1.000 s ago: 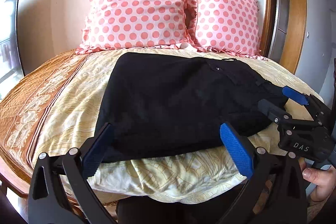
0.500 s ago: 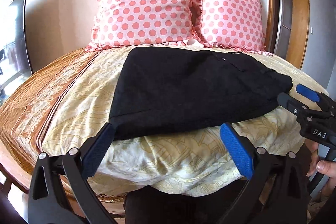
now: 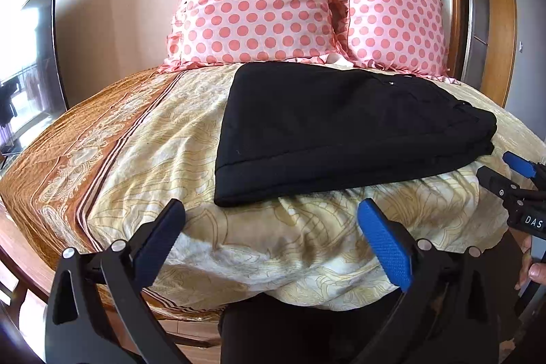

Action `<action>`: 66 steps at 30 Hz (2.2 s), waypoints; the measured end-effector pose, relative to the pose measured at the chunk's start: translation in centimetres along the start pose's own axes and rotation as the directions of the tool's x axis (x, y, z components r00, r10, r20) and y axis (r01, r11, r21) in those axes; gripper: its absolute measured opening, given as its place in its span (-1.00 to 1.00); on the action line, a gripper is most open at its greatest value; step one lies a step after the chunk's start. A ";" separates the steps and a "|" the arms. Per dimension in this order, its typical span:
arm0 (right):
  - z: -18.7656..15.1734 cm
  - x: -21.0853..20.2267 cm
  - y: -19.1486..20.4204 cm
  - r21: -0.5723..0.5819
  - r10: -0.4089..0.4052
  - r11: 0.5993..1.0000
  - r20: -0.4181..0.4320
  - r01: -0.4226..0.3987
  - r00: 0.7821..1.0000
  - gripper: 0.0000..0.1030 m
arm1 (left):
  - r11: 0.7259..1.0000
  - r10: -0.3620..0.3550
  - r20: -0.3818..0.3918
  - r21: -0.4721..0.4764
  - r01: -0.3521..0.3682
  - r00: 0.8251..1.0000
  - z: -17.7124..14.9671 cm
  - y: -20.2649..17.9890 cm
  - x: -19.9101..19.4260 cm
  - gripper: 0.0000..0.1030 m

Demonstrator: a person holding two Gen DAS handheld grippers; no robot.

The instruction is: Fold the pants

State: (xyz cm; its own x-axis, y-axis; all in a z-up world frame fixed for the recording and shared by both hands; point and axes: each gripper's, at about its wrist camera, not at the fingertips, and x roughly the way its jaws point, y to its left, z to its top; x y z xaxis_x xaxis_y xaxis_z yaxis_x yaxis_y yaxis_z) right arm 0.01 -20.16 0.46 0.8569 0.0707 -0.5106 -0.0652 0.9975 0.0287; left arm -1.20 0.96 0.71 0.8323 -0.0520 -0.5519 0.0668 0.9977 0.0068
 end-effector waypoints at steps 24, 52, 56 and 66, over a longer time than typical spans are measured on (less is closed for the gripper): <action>13.3 14.6 -7.9 0.307 0.384 0.907 -0.317 -0.289 0.867 0.72 | 0.923 -0.330 -0.230 -0.280 0.263 0.915 9.9 6.5 8.0 0.96; 13.9 14.5 -6.6 0.289 0.512 0.853 -0.304 -0.434 0.803 -0.59 | 0.898 -0.398 -0.251 -0.303 0.319 0.882 9.0 6.7 9.6 0.95; 14.4 13.3 -5.4 0.236 0.530 0.846 -0.274 -0.478 0.803 -0.60 | 0.894 -0.400 -0.239 -0.316 0.319 0.885 9.7 7.2 9.8 0.87; 12.6 15.1 -7.1 0.313 0.528 0.840 -0.288 -0.443 0.799 -0.61 | 0.846 -0.479 -0.327 -0.420 0.329 0.815 13.2 8.1 14.9 0.56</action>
State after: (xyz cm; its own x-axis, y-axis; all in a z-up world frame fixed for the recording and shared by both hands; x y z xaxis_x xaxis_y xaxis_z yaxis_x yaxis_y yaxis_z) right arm 19.86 -26.08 3.39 0.5030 0.5810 -0.6399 -0.2740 0.8094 0.5195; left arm 19.01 7.66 3.52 0.4663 -0.5061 -0.7256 0.0993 0.8450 -0.5255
